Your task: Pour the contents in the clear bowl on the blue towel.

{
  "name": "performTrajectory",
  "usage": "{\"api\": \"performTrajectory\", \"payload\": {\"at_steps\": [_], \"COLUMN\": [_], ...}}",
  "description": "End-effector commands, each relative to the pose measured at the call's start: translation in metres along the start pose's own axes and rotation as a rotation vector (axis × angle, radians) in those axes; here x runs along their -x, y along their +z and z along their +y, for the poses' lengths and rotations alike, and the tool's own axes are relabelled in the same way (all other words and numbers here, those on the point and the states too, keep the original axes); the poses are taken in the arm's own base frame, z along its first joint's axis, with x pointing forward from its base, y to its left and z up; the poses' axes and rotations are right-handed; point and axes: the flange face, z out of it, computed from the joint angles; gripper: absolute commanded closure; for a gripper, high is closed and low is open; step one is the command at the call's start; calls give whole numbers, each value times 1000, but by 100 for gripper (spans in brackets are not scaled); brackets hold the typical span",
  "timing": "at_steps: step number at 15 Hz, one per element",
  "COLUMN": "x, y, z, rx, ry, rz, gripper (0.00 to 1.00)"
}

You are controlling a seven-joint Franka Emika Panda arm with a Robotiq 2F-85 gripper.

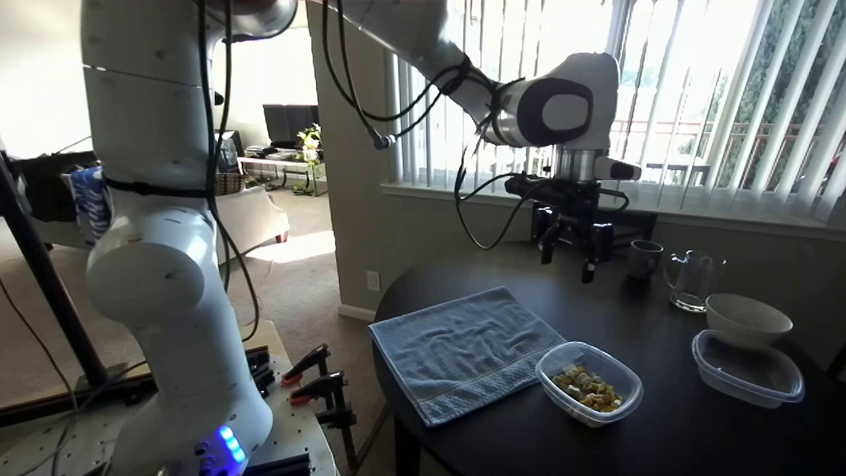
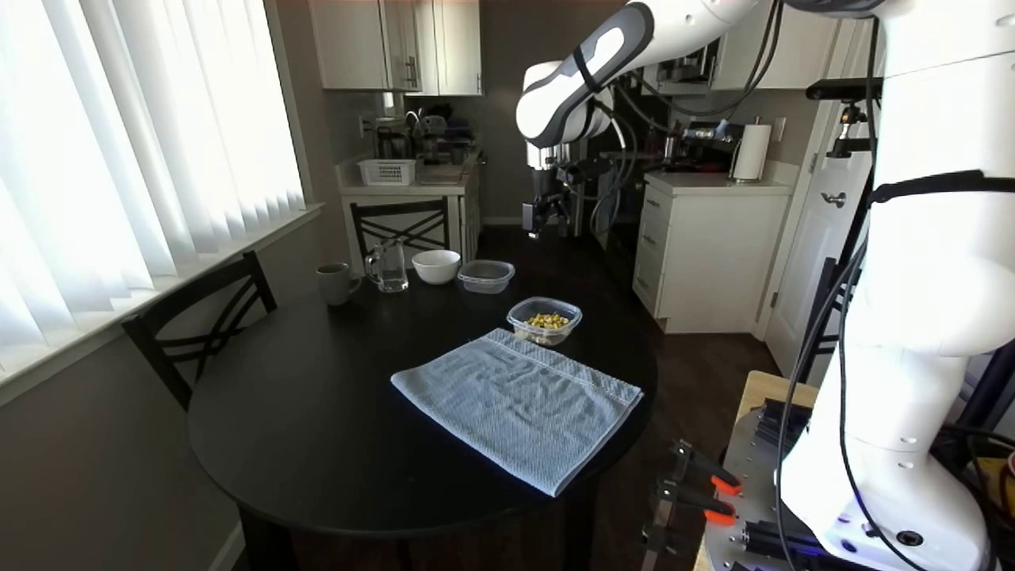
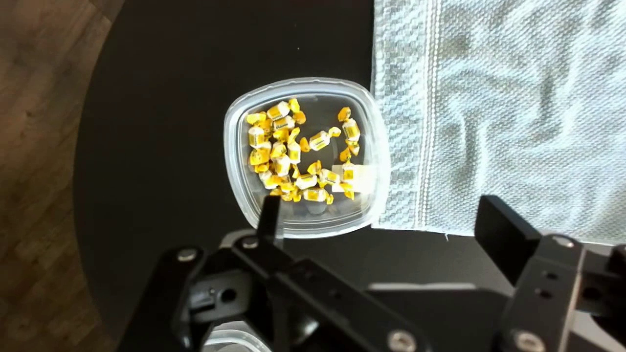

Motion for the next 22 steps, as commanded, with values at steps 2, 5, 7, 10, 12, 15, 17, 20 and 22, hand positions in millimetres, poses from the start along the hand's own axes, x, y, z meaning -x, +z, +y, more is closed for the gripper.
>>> {"api": "performTrajectory", "payload": {"at_steps": [2, 5, 7, 10, 12, 15, 17, 20, 22], "x": [-13, -17, -17, -33, -42, -61, -72, -85, -89], "y": [10, 9, 8, 38, 57, 100, 127, 169, 189], "z": [-4, -2, -1, -8, -17, -18, -14, -7, -10], "rx": [25, 30, 30, 23, 24, 8, 2, -29, -60], "ry": [11, 14, 16, -42, -85, -110, -112, -129, -158], "rz": [-12, -9, -7, -54, -71, -130, -162, -215, -257], "gripper": [0, 0, 0, 0, 0, 0, 0, 0, 0]}}
